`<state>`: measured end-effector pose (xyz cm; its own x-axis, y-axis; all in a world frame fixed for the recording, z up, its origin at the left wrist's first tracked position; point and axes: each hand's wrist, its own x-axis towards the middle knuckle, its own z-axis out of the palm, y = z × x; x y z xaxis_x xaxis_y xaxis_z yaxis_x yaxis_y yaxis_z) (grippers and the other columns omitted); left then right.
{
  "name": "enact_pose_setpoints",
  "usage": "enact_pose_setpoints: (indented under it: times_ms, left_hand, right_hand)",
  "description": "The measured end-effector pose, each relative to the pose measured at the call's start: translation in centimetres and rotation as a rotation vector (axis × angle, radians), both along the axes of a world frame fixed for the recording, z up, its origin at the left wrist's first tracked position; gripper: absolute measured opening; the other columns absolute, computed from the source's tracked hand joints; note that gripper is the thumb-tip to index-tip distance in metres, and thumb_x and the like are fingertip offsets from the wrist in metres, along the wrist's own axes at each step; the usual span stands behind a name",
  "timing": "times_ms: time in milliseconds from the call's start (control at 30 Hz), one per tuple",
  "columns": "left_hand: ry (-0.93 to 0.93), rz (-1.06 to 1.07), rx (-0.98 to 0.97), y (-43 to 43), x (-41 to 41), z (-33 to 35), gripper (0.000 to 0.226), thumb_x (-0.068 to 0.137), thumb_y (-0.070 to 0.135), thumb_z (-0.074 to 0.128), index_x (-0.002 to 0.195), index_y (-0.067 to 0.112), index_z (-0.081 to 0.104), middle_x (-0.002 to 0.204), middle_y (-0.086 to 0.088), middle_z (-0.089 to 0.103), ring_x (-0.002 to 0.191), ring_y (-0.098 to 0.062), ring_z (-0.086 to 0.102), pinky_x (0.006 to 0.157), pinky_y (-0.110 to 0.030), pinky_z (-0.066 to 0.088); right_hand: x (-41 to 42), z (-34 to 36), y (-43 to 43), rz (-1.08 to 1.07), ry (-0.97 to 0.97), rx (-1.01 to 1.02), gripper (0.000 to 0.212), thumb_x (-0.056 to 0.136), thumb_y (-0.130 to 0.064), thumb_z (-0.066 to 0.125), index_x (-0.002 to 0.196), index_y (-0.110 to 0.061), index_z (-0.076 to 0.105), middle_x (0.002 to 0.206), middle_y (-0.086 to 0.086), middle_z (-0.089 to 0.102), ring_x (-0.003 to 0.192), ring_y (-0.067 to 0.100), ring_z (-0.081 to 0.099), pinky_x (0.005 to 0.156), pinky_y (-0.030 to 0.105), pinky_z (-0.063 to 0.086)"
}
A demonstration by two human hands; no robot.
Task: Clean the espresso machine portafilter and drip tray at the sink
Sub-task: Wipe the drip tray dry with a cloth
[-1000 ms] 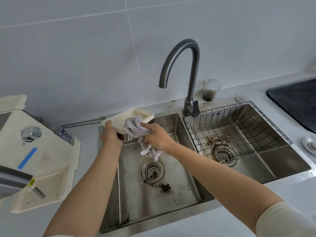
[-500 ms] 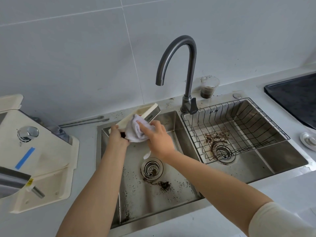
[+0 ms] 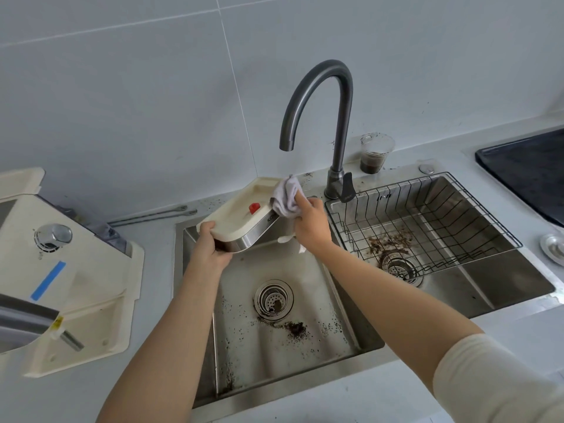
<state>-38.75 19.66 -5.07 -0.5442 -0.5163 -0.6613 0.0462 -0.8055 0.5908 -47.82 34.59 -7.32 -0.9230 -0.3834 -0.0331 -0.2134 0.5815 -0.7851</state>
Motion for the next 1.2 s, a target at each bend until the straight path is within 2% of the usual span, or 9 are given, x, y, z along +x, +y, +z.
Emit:
enact_pose_setpoints:
  times_ms: [133, 267, 400, 567, 667, 733, 967, 1133, 1200]
  left_hand:
    - [0.085, -0.091, -0.051, -1.3, 0.9, -0.3, 0.009, 0.091, 0.018, 0.049, 0.093, 0.014, 0.056, 0.085, -0.003, 0.070, 0.086, -0.018, 0.060, 0.103, -0.041, 0.041]
    - [0.113, -0.200, -0.169, -2.7, 2.1, 0.3, 0.015, 0.095, 0.019, 0.042, 0.092, 0.016, 0.057, 0.064, 0.002, 0.073, 0.087, -0.018, 0.059, 0.097, -0.040, 0.040]
    - [0.106, -0.363, -0.245, -5.1, 3.3, 0.0, 0.018, 0.093, 0.021, 0.043, 0.102, 0.018, 0.058, 0.089, -0.001, 0.074, 0.092, -0.020, 0.059, 0.083, -0.039, 0.053]
    - [0.076, -0.586, -0.285, -5.7, 4.2, 0.0, 0.086, 0.022, 0.040, 0.091, 0.100, 0.019, 0.061, 0.080, -0.002, 0.075, 0.076, -0.019, 0.070, 0.055, -0.031, 0.058]
    - [0.065, -0.581, -0.267, -5.0, 4.2, -0.5, 0.029, 0.075, 0.036, 0.066, 0.097, 0.018, 0.059, 0.073, -0.001, 0.075, 0.065, -0.016, 0.072, 0.051, -0.030, 0.058]
    - [0.041, -0.534, -0.275, -4.6, 4.0, -1.0, 0.021, 0.094, 0.025, 0.038, 0.094, 0.018, 0.058, 0.068, 0.000, 0.074, 0.060, -0.014, 0.071, 0.048, -0.029, 0.056]
    - [0.035, -0.477, -0.307, -3.8, 4.0, -1.4, 0.023, 0.094, 0.025, 0.036, 0.098, 0.019, 0.058, 0.072, 0.001, 0.075, 0.089, -0.022, 0.059, 0.066, -0.037, 0.053]
    - [0.012, -0.483, -0.273, -2.6, 3.8, -2.2, 0.023, 0.095, 0.024, 0.038, 0.099, 0.019, 0.059, 0.079, -0.003, 0.074, 0.091, -0.023, 0.058, 0.077, -0.041, 0.046]
    - [0.004, -0.491, -0.258, -1.9, 3.7, -2.5, 0.024, 0.094, 0.025, 0.038, 0.102, 0.018, 0.059, 0.092, -0.007, 0.070, 0.093, -0.023, 0.058, 0.079, -0.042, 0.046]
  right_hand:
    - [-1.8, 1.1, 0.2, -0.099, -0.234, -0.224, 0.057, 0.081, 0.012, 0.028, 0.125, -0.015, 0.052, 0.100, 0.015, 0.060, 0.076, 0.030, 0.057, 0.067, 0.036, 0.050]
    - [-2.9, 2.0, 1.3, -0.033, -0.456, -0.307, 0.057, 0.081, 0.018, 0.025, 0.121, -0.011, 0.054, 0.076, 0.005, 0.055, 0.067, 0.023, 0.054, 0.078, 0.045, 0.055]
    - [-3.0, 3.1, 2.2, 0.089, -0.470, -0.257, 0.047, 0.081, 0.022, 0.025, 0.084, -0.012, 0.057, 0.070, 0.007, 0.052, 0.061, 0.018, 0.051, 0.045, 0.018, 0.050]
    - [-3.6, 2.5, 2.2, 0.142, -0.496, -0.245, 0.046, 0.082, 0.022, 0.028, 0.086, -0.013, 0.057, 0.070, 0.010, 0.056, 0.058, 0.019, 0.055, 0.051, 0.025, 0.051]
    - [-3.8, 2.5, 2.4, 0.142, -0.493, -0.224, 0.046, 0.083, 0.021, 0.028, 0.097, -0.012, 0.057, 0.070, 0.008, 0.056, 0.059, 0.016, 0.055, 0.052, 0.022, 0.050]
    - [-3.9, 2.3, 3.0, 0.136, -0.522, -0.250, 0.049, 0.083, 0.021, 0.029, 0.102, -0.014, 0.057, 0.075, 0.008, 0.057, 0.063, 0.014, 0.055, 0.055, 0.019, 0.049]
    - [-6.0, 0.5, 7.4, -0.042, -0.642, -0.270, 0.024, 0.091, -0.018, 0.054, 0.109, -0.003, 0.057, 0.084, 0.008, 0.061, 0.071, 0.018, 0.056, 0.070, 0.029, 0.047]
    - [-7.1, -0.7, 12.5, -0.083, -0.699, -0.175, 0.017, 0.085, -0.012, 0.059, 0.102, -0.008, 0.061, 0.088, 0.014, 0.062, 0.067, 0.020, 0.057, 0.048, 0.026, 0.050]
    - [-7.2, -1.3, 14.2, -0.101, -0.691, -0.127, 0.023, 0.085, -0.005, 0.056, 0.109, -0.004, 0.060, 0.090, 0.018, 0.061, 0.071, 0.025, 0.057, 0.058, 0.030, 0.050]
